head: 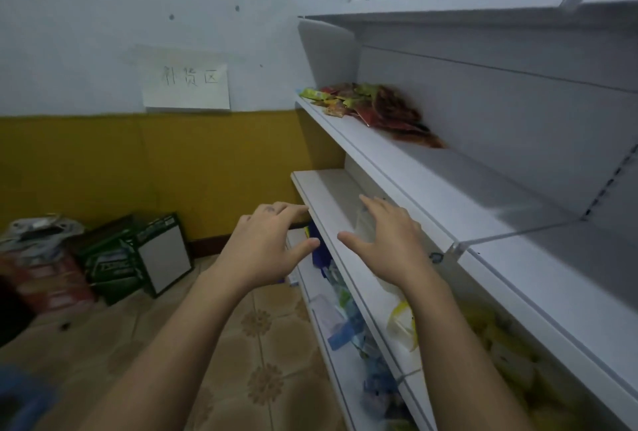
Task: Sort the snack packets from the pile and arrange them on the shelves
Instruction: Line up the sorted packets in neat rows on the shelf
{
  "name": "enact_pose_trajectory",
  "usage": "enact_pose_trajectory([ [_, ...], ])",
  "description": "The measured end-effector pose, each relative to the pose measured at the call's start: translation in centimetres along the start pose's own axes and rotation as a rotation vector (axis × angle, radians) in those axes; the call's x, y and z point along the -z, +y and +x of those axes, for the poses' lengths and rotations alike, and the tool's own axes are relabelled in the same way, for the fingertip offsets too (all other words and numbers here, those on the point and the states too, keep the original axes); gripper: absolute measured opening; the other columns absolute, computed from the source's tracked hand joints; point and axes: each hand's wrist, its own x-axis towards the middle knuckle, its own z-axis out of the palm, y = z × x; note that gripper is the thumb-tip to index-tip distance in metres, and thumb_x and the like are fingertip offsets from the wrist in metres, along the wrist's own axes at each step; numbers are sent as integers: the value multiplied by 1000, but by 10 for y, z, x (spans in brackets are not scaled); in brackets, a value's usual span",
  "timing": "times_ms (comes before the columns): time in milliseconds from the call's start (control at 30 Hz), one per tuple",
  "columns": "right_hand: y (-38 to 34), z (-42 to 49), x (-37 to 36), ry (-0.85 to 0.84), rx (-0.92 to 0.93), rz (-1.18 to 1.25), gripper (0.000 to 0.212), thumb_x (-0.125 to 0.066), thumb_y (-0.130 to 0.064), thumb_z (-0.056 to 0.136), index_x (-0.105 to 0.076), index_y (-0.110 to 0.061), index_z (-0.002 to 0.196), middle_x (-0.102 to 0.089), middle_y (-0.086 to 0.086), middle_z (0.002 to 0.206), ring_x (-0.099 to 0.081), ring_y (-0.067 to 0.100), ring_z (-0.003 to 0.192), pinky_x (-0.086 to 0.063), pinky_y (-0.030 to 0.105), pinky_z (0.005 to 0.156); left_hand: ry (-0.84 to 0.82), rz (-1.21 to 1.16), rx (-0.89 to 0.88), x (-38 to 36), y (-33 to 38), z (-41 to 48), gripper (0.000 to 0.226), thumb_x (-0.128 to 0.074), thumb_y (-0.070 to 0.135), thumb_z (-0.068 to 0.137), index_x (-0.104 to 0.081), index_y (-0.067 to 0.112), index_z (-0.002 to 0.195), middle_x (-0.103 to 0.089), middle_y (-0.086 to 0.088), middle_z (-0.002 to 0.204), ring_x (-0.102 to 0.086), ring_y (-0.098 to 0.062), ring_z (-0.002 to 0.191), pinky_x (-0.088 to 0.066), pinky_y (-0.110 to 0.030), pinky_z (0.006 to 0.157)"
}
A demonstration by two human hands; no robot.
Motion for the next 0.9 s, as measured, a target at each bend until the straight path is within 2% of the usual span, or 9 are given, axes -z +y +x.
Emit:
enact_pose_trajectory([
  [333, 55, 179, -21, 72, -95, 71, 77, -55, -61, 89, -25, -29, 153, -27, -1, 159, -23, 22, 145, -23, 44, 117, -65, 79, -59, -32, -22, 195, 64, -47, 62, 93, -32, 35, 149, -40, 8, 151, -34, -14, 139, -33, -38, 110],
  [600, 88, 254, -17, 89, -133, 13, 75, -56, -60, 89, -28, -30, 152, -25, 0, 160, -21, 21, 146, -19, 42, 116, -55, 8, -147, -56, -27, 292, 62, -48, 61, 93, -36, 33, 147, -40, 4, 152, -34, -17, 140, -35, -41, 110],
  [900, 106, 328, -10, 104, -228, -96, 73, -57, -59, 89, -32, -29, 151, -30, -2, 158, -25, 23, 143, -20, 43, 113, -66, -111, -292, -89, -30, 392, 60, -48, 59, 94, -38, 33, 147, -43, 5, 151, -36, -18, 138, -36, -41, 110],
])
